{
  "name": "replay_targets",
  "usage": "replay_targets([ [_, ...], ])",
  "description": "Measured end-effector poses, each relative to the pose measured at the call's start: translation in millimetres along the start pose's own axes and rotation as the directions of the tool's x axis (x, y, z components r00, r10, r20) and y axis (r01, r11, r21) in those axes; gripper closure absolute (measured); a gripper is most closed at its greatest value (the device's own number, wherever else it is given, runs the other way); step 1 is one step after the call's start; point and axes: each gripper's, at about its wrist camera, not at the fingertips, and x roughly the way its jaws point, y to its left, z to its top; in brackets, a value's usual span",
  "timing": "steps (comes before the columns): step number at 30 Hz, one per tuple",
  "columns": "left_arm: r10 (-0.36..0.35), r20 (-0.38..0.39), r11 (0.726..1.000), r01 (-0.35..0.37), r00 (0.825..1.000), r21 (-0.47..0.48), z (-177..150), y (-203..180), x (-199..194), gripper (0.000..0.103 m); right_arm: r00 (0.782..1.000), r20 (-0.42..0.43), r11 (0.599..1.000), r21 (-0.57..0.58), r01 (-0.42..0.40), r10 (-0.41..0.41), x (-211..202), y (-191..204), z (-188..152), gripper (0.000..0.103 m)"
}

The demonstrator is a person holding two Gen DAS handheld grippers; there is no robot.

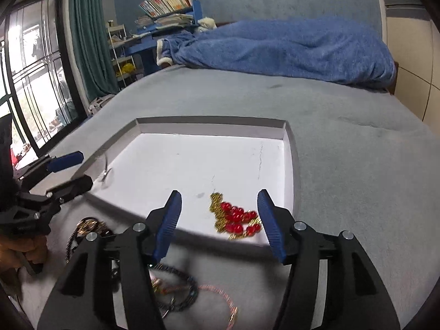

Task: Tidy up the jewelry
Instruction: 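Carry both items over the grey tray and open both tools to drop them, then reach the left tool into the pile and grasp the black hair tie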

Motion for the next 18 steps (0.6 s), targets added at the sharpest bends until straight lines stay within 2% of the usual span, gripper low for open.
replay_targets([
  [3, 0.004, 0.017, 1.0, -0.004, 1.0, -0.015, -3, 0, -11, 0.02, 1.0, 0.021, 1.0, 0.01, -0.006, 0.006, -15, 1, -12, 0.033],
  [18, 0.005, 0.001, 0.991, -0.005, 1.0, -0.137, -32, 2, -43, 0.014, 0.999, -0.051, 0.993, 0.115, 0.006, 0.0, -35, -9, -54, 0.032],
])
